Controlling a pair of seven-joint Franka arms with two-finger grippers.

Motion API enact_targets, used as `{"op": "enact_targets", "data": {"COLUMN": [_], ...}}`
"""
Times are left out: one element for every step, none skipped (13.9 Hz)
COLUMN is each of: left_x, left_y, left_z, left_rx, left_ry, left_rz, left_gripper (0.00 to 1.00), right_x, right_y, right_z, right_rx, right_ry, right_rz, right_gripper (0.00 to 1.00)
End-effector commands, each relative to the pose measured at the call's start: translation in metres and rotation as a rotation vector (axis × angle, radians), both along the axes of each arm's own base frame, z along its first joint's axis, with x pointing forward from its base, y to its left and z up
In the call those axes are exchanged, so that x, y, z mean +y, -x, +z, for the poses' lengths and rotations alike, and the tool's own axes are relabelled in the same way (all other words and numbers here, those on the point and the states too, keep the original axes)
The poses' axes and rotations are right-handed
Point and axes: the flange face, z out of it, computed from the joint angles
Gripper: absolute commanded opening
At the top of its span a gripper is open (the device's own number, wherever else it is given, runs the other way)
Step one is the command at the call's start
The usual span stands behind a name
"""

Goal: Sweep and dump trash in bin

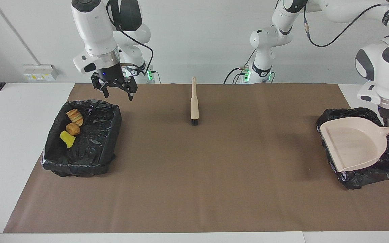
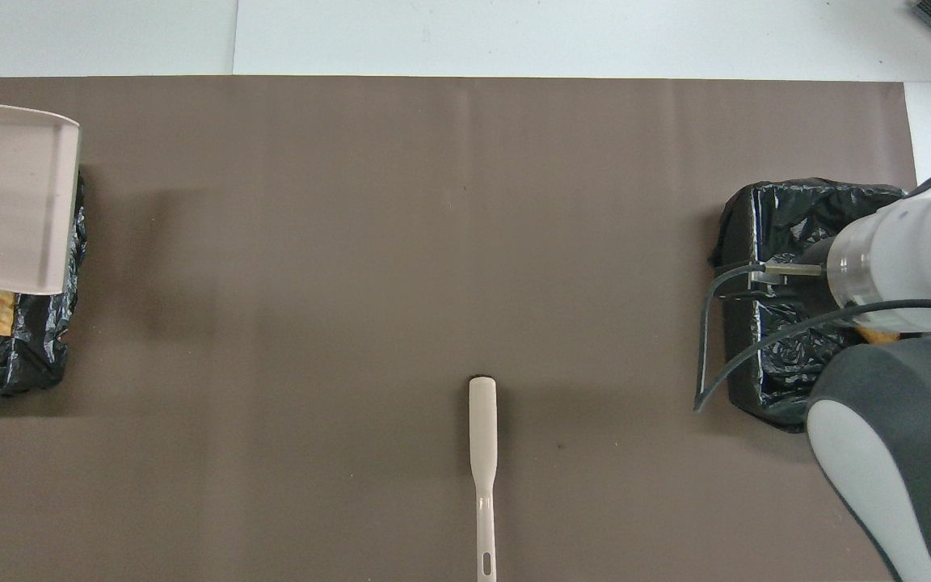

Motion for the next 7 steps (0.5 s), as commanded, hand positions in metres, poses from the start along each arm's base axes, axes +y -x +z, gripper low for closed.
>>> {"op": "enact_targets", "data": {"left_x": [-0.073,-0.100,-0.122,-0.140,-0.157,-0.171,-0.200], "left_y": [-0.006,-0.007,-0.007,-0.006,-0.003,-0.001,0.004], "left_z": [-0.028,-0.042,-0.052,-0.060,-0.067,-0.072,-0.083], "left_rx": [-0.025,-0.027,-0.035,-0.034,-0.037,-0.056,-0.061], "left_ry": [0.074,0.093,0.133,0.191,0.228,0.254,0.284], "left_rz": [0.148,0.200,0.261,0.313,0.371,0.449,0.521], "left_gripper": [0.00,0.00,0.00,0.00,0.00,0.00,0.00], "right_x": [-0.022,-0.031,-0.042,-0.055,-0.064,-0.067,-0.075], "right_y": [-0.004,-0.006,-0.007,-0.008,-0.009,-0.010,-0.011], "right_z": [0.012,0.012,0.010,0.008,0.009,0.009,0.009], "right_rx": [0.002,-0.004,-0.004,0.000,0.000,0.001,0.003], "right_ry": [0.002,0.002,0.002,-0.001,-0.008,-0.011,-0.005], "right_rz": [-0.015,-0.032,-0.050,-0.075,-0.059,0.028,0.105], "right_gripper": [1.00,1.00,1.00,1.00,1.00,1.00,1.00]}}
